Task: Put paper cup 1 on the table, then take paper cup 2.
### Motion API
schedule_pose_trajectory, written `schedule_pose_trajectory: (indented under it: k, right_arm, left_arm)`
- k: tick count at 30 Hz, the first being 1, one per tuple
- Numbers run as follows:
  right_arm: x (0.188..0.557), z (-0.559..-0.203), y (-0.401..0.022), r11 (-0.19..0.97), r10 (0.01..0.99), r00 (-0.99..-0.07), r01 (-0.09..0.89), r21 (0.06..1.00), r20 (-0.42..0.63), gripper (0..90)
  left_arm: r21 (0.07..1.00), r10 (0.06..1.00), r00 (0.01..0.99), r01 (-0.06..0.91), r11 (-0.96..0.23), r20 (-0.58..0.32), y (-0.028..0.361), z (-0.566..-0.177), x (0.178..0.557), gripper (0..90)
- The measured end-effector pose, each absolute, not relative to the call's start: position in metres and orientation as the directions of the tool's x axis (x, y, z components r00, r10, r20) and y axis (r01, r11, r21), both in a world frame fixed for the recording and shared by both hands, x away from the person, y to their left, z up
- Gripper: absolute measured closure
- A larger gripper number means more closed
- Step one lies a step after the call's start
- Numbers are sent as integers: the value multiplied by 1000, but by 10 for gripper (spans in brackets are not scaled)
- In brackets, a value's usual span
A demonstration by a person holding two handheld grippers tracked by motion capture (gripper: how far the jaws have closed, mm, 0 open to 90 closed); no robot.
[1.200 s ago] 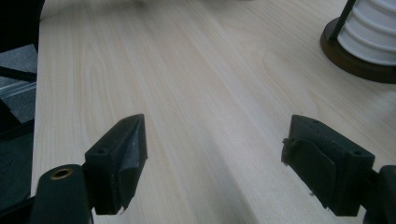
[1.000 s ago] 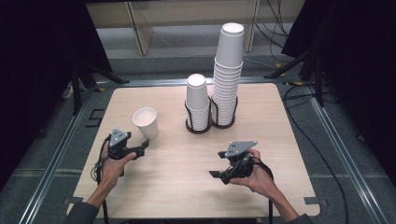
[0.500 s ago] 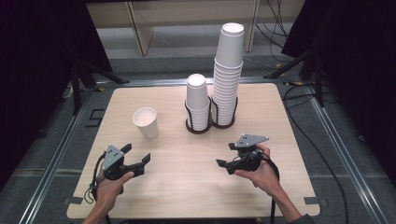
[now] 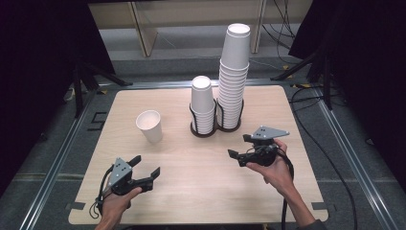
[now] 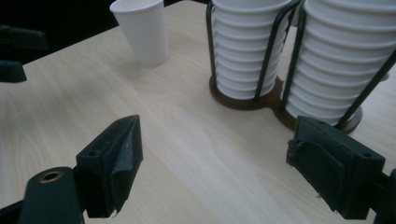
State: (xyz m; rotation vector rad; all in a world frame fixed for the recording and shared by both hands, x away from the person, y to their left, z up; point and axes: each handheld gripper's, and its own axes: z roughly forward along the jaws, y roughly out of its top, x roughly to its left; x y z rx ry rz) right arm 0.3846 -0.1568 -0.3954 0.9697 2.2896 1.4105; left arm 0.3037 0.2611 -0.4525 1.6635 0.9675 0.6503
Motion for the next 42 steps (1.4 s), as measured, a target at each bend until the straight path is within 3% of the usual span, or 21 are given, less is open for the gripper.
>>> schedule_pose_trajectory:
  k: [14,32,42]
  right_arm:
    - [404,-381,-166,246,701,-704,388,888,113,175]
    - [441,-292,-176,139,739,-666,295,945,99,157]
    - [457,-276,-175,126,751,-654,285,950,96,157]
  left_arm:
    - [949,852,520,292,-114,-58,260,-453,307,144]
    - [942,831,555,303,-147,-49,255,-455,303,144]
    - [945,824,565,292,-150,-43,255,-458,304,144]
